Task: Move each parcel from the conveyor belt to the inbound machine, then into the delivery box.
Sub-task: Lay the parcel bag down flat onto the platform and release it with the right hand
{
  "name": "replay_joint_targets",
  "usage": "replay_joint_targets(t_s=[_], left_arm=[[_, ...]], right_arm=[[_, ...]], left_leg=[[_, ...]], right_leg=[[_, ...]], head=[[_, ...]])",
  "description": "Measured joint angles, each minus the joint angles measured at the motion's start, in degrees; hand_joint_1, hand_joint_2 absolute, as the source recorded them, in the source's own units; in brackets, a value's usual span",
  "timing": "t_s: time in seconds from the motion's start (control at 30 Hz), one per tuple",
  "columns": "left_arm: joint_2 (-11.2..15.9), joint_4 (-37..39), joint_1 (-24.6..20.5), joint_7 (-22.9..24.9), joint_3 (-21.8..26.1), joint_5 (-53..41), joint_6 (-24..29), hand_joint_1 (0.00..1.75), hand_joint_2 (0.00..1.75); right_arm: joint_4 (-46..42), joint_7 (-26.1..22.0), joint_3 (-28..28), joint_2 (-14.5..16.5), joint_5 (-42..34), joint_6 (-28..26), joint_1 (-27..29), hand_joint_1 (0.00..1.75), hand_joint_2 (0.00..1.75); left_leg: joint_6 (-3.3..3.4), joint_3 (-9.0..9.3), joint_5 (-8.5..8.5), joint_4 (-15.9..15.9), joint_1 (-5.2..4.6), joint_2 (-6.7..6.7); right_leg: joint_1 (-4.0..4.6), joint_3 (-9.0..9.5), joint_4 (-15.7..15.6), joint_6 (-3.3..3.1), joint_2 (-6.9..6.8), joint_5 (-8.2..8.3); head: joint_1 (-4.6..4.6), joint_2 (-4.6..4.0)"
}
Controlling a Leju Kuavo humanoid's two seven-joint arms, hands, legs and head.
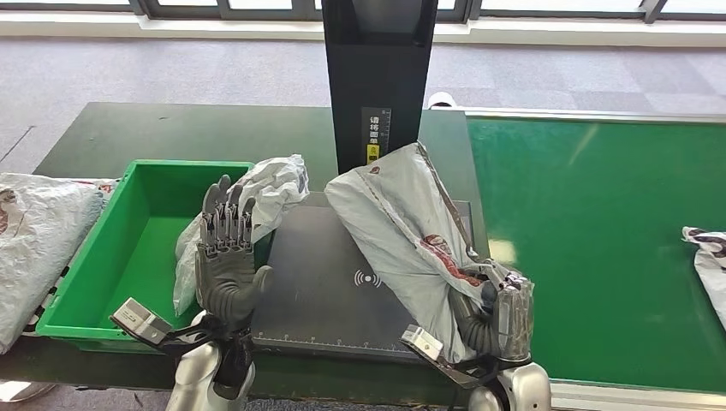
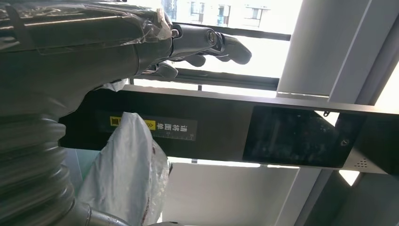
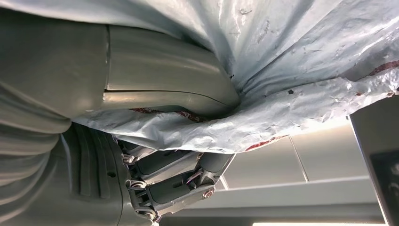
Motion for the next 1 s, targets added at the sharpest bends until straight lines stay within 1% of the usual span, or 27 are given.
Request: replay_joint_targets(t_s=[0.03, 0.07, 0.17, 0.2, 0.43, 0.67, 0.8, 0.9, 1.0], left_arm=[[0.00, -0.08, 0.01, 0.00, 0.01, 0.00, 0.04, 0.00, 1.75], [0.00, -0.13, 0.02, 0.00, 0.02, 0.00, 0.04, 0.00, 1.75], [0.00, -0.24, 0.03, 0.00, 0.02, -0.01, 0.04, 0.00, 1.75], [0.00, -0.29, 0.04, 0.00, 0.02, -0.01, 0.04, 0.00, 1.75], [0.00, -0.96, 0.21, 0.00, 0.10, -0.09, 0.19, 0.00, 1.75], [0.00, -1.57, 0.36, 0.00, 0.37, -0.32, 0.57, 0.00, 1.75], [0.00, -1.95, 0.43, 0.00, 0.43, -1.71, 0.93, 0.00, 1.75], [0.01, -2.08, 0.42, 0.00, 0.44, -4.26, 1.45, 0.00, 1.75], [0.09, -1.80, 0.24, 0.00, -0.08, -7.13, 2.38, 0.00, 1.75]], right_arm=[[0.27, 0.30, 0.02, -0.08, 0.19, 0.13, -0.12, 1.75, 1.75], [0.53, 0.46, 0.03, -0.15, 0.28, 0.20, -0.23, 1.38, 1.75], [1.20, 0.65, 0.10, -0.34, 0.41, 0.36, -0.54, 0.07, 1.75], [1.39, 0.80, 0.16, -0.40, 0.43, 0.43, -0.63, 0.00, 1.75], [2.83, 2.70, 0.39, -0.82, 1.56, 0.53, -1.19, 0.00, 1.75], [3.81, 3.47, 0.48, -1.17, 1.55, 0.13, -1.70, 0.00, 1.75], [4.18, 3.87, 0.48, -1.27, 0.87, -0.23, -1.72, 0.00, 0.00], [4.42, 3.86, 0.48, -1.39, 0.38, -0.92, -1.76, 0.00, 0.00], [4.47, 2.61, 0.49, -1.44, -0.84, -2.40, -1.77, 0.00, 0.00]], left_leg=[[0.00, 0.00, 0.00, 0.00, 0.00, 0.00], [0.00, 0.00, 0.00, 0.00, 0.00, 0.00], [0.00, 0.00, 0.00, 0.00, 0.00, 0.00], [0.00, 0.00, 0.00, 0.00, 0.00, 0.00], [0.00, -0.01, 0.00, 0.00, 0.00, 0.00], [0.00, 0.00, 0.00, 0.00, 0.00, -0.01], [0.00, -0.01, 0.00, 0.00, 0.00, -0.01], [0.00, 0.00, 0.00, 0.00, 0.00, -0.01], [0.00, 0.00, 0.00, 0.00, 0.00, -0.01]], right_leg=[[0.00, 0.00, 0.00, 0.00, 0.00, 0.00], [0.00, 0.00, 0.00, 0.00, 0.00, 0.00], [0.00, 0.00, 0.00, 0.00, 0.00, 0.00], [0.00, 0.00, 0.00, 0.00, 0.00, 0.00], [0.00, 0.00, 0.00, 0.00, 0.00, 0.00], [0.00, 0.00, 0.00, 0.00, 0.00, 0.00], [0.00, 0.00, 0.00, 0.00, 0.00, 0.00], [0.00, -0.01, 0.00, 0.00, 0.00, 0.00], [0.00, -0.01, 0.00, 0.00, 0.00, 0.00]], head=[[0.00, 0.00], [0.00, 0.00], [0.00, 0.00], [0.00, 0.00], [0.00, 0.00], [0.00, 0.00], [0.00, 0.00], [0.00, 0.00], [0.00, 0.00]])
